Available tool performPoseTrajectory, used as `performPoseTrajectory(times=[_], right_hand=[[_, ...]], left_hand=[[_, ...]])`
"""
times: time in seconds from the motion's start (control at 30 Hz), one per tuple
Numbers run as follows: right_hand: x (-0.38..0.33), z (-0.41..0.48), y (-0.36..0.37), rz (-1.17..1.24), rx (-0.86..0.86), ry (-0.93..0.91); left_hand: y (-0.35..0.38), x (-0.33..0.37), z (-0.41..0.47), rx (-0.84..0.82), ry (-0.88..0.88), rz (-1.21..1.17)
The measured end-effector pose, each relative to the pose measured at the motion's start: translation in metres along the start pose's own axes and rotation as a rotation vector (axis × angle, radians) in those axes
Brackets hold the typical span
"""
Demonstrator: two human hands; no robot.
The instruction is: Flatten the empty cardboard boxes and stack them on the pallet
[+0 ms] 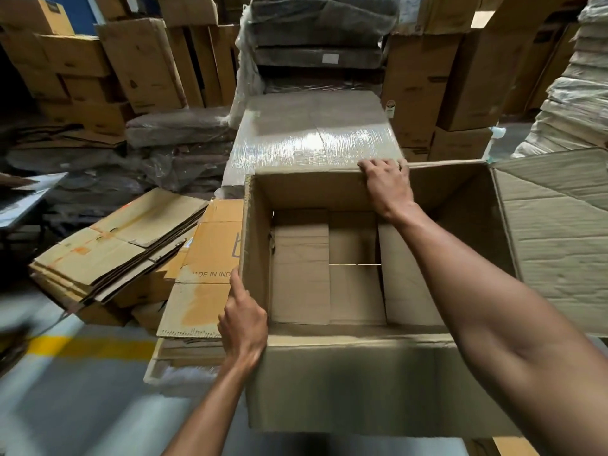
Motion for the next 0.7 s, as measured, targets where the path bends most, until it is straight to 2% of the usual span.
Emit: performPoseTrajectory(times=[0.13, 0.27, 0.43, 0.6, 0.7], right_hand=[[0.003, 0.002, 0.011, -0.027, -0.052, 0.01], [0.004, 0.011, 0.012, -0.091, -0.191, -0.011], [0.0, 0.018, 0.003, -0.008, -0.294, -0.108], [-0.007, -0.014, -0.004, 0.141, -0.212, -0.013], [-0.006, -0.05, -0.001, 0.267, -0.167, 0.059]], left_hand=[[0.002, 0.004, 0.004, -0.002, 0.007, 0.013], [0.005, 0.009, 0.013, -0.025, 0.003, 0.033], [0.005, 0.016, 0.027, -0.034, -0.014, 0.077], [0.013, 0.028, 0.049, -0.073, -0.017, 0.133], [0.019, 0.032, 0.068, -0.113, -0.093, 0.134]])
Point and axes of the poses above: each hand's wrist, its own z-axis towards the middle knuckle, its own y-axis out of the palm, x = y × z, the point moved 2 cm from there along z, towards the middle knuckle, and after that the axes turned 15 degrees about -z, right-handed, at the moved point
